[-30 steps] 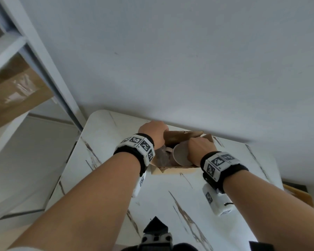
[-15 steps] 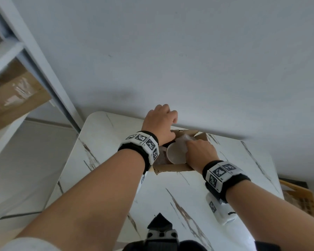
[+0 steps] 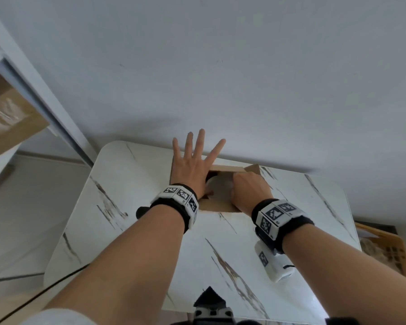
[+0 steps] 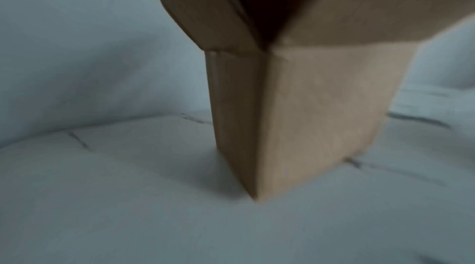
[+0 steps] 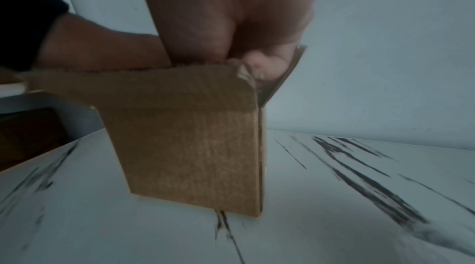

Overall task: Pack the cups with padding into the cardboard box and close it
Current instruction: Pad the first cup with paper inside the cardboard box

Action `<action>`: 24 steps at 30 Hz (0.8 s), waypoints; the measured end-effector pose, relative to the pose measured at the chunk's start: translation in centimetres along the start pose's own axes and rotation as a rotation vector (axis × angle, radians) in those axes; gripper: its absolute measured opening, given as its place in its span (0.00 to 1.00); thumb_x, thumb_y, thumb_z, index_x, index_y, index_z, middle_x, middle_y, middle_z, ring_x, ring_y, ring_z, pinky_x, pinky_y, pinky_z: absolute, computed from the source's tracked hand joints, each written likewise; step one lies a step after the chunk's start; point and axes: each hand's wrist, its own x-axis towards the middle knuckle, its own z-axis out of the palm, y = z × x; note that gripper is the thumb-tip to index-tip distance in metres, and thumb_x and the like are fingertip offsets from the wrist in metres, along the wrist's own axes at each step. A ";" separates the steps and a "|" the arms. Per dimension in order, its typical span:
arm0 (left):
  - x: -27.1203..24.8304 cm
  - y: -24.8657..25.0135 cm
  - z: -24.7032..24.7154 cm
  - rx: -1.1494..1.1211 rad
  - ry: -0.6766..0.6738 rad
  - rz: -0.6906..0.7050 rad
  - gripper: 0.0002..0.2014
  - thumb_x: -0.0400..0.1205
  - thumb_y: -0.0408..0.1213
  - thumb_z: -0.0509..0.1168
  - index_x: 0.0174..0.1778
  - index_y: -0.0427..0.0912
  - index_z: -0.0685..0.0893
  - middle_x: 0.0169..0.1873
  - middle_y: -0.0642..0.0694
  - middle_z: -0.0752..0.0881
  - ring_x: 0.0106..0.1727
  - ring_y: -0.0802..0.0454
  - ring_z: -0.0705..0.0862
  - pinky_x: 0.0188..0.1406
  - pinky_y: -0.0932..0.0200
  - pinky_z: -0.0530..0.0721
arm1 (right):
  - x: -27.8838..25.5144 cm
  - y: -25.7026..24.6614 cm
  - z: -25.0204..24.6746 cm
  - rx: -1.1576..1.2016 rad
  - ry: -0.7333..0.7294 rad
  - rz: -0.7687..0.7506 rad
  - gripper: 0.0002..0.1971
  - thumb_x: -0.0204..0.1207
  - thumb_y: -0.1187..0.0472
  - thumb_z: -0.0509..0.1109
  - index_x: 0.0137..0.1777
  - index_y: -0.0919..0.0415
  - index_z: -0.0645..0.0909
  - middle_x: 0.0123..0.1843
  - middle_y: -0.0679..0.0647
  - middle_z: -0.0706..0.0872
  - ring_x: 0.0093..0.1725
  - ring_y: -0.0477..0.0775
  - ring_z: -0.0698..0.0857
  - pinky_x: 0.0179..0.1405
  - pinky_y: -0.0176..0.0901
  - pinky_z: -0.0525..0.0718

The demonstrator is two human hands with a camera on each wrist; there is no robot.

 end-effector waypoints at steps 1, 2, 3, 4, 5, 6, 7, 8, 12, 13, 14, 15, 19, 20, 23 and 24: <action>-0.5 0.2 0.4 -0.010 -0.040 0.002 0.64 0.63 0.65 0.75 0.82 0.61 0.34 0.85 0.38 0.45 0.85 0.34 0.49 0.77 0.27 0.45 | 0.0 0.0 0.2 -0.010 -0.026 0.001 0.14 0.82 0.62 0.58 0.59 0.64 0.81 0.56 0.61 0.86 0.56 0.63 0.86 0.44 0.48 0.80; -0.8 0.2 0.6 -0.035 -0.088 -0.010 0.61 0.64 0.65 0.75 0.83 0.60 0.38 0.84 0.38 0.50 0.84 0.35 0.54 0.78 0.29 0.47 | 0.0 0.1 0.4 -0.021 -0.049 -0.001 0.14 0.82 0.61 0.57 0.59 0.64 0.82 0.56 0.62 0.86 0.56 0.64 0.86 0.45 0.48 0.81; -0.7 0.2 0.6 -0.071 -0.133 -0.021 0.56 0.66 0.64 0.73 0.84 0.57 0.47 0.81 0.39 0.61 0.81 0.37 0.63 0.78 0.32 0.53 | 0.0 0.1 0.6 -0.027 -0.064 0.001 0.14 0.82 0.62 0.57 0.59 0.63 0.82 0.56 0.61 0.86 0.55 0.64 0.86 0.46 0.49 0.81; -0.5 0.1 0.5 -0.119 -0.163 -0.028 0.46 0.70 0.63 0.71 0.81 0.53 0.59 0.74 0.41 0.74 0.73 0.40 0.73 0.75 0.38 0.62 | -0.1 0.1 0.9 -0.031 -0.076 0.004 0.14 0.80 0.64 0.57 0.59 0.63 0.82 0.57 0.61 0.86 0.55 0.64 0.86 0.46 0.50 0.82; -0.1 0.0 0.0 -0.187 -0.168 -0.036 0.34 0.74 0.60 0.68 0.74 0.51 0.69 0.64 0.45 0.83 0.64 0.43 0.81 0.68 0.44 0.71 | -0.1 0.1 1.1 -0.032 -0.079 0.004 0.15 0.78 0.65 0.58 0.60 0.63 0.81 0.57 0.61 0.86 0.55 0.64 0.86 0.46 0.49 0.81; 0.4 -0.2 -0.7 -0.266 -0.157 -0.055 0.24 0.76 0.56 0.66 0.65 0.49 0.75 0.55 0.48 0.87 0.55 0.44 0.84 0.57 0.50 0.77 | 0.1 0.1 1.2 -0.030 -0.077 0.011 0.16 0.77 0.65 0.59 0.62 0.62 0.80 0.58 0.61 0.86 0.56 0.64 0.86 0.46 0.49 0.81; 0.9 -0.4 -1.5 -0.348 -0.117 -0.079 0.18 0.78 0.52 0.65 0.59 0.48 0.77 0.48 0.49 0.87 0.49 0.44 0.85 0.48 0.53 0.79 | 0.2 0.2 1.2 -0.027 -0.081 0.018 0.16 0.76 0.65 0.60 0.62 0.62 0.80 0.58 0.60 0.86 0.56 0.64 0.86 0.45 0.48 0.80; 1.4 -0.7 -2.3 -0.401 -0.034 -0.095 0.12 0.78 0.46 0.65 0.54 0.46 0.78 0.45 0.48 0.86 0.45 0.44 0.84 0.42 0.54 0.78 | 0.3 0.3 1.1 -0.024 -0.087 0.023 0.16 0.76 0.64 0.60 0.62 0.62 0.81 0.57 0.60 0.86 0.56 0.63 0.86 0.45 0.48 0.81; 3.4 -1.1 -4.0 -0.254 0.193 -0.066 0.06 0.76 0.28 0.65 0.41 0.42 0.76 0.44 0.45 0.81 0.48 0.45 0.78 0.32 0.54 0.72 | 0.5 0.1 1.0 0.000 -0.106 0.024 0.13 0.76 0.63 0.61 0.56 0.60 0.83 0.54 0.59 0.86 0.55 0.62 0.86 0.49 0.48 0.83; 3.5 -0.8 -3.8 -0.217 0.146 -0.013 0.08 0.77 0.26 0.64 0.39 0.43 0.75 0.43 0.45 0.81 0.47 0.45 0.78 0.32 0.54 0.71 | 0.5 0.1 1.0 0.002 -0.107 0.025 0.12 0.77 0.63 0.61 0.56 0.60 0.83 0.54 0.59 0.86 0.55 0.62 0.86 0.49 0.49 0.83; 3.4 -0.5 -3.4 -0.199 0.097 0.034 0.07 0.77 0.26 0.64 0.41 0.43 0.76 0.44 0.45 0.82 0.47 0.46 0.78 0.33 0.54 0.71 | 0.6 0.1 0.9 0.005 -0.104 0.028 0.12 0.77 0.63 0.61 0.56 0.61 0.83 0.54 0.59 0.86 0.55 0.62 0.86 0.49 0.49 0.83; 3.0 -0.3 -3.0 -0.198 0.066 0.073 0.07 0.77 0.28 0.65 0.46 0.43 0.77 0.47 0.45 0.82 0.48 0.46 0.79 0.36 0.54 0.72 | 0.6 0.2 0.9 0.008 -0.097 0.030 0.12 0.77 0.63 0.61 0.56 0.61 0.83 0.55 0.59 0.87 0.54 0.62 0.86 0.48 0.48 0.83; 1.6 -0.6 -0.8 -0.150 -0.002 0.125 0.33 0.69 0.52 0.74 0.67 0.48 0.72 0.71 0.46 0.71 0.73 0.45 0.69 0.74 0.43 0.67 | 0.6 0.4 0.7 0.024 -0.086 0.043 0.11 0.78 0.63 0.61 0.56 0.63 0.82 0.55 0.60 0.86 0.54 0.62 0.86 0.48 0.48 0.83; 1.6 -0.8 -0.6 -0.143 -0.029 0.122 0.40 0.66 0.57 0.76 0.70 0.49 0.69 0.74 0.47 0.67 0.77 0.45 0.65 0.78 0.39 0.62 | 0.6 0.4 0.7 0.024 -0.094 0.040 0.11 0.78 0.63 0.61 0.56 0.63 0.82 0.55 0.60 0.86 0.54 0.61 0.86 0.48 0.48 0.83; 2.1 -0.6 -0.2 -0.098 -0.102 0.059 0.52 0.61 0.65 0.75 0.78 0.50 0.60 0.75 0.45 0.66 0.77 0.43 0.65 0.78 0.38 0.60 | 0.4 0.1 0.9 0.020 -0.117 0.027 0.10 0.78 0.64 0.61 0.54 0.63 0.82 0.53 0.59 0.86 0.52 0.61 0.87 0.42 0.47 0.81; 2.1 -0.4 0.1 -0.067 -0.123 0.032 0.56 0.61 0.66 0.75 0.80 0.50 0.56 0.76 0.44 0.64 0.76 0.42 0.66 0.77 0.37 0.61 | 0.3 0.1 0.9 0.016 -0.113 0.019 0.10 0.78 0.64 0.60 0.53 0.63 0.81 0.53 0.59 0.86 0.51 0.61 0.87 0.40 0.46 0.79</action>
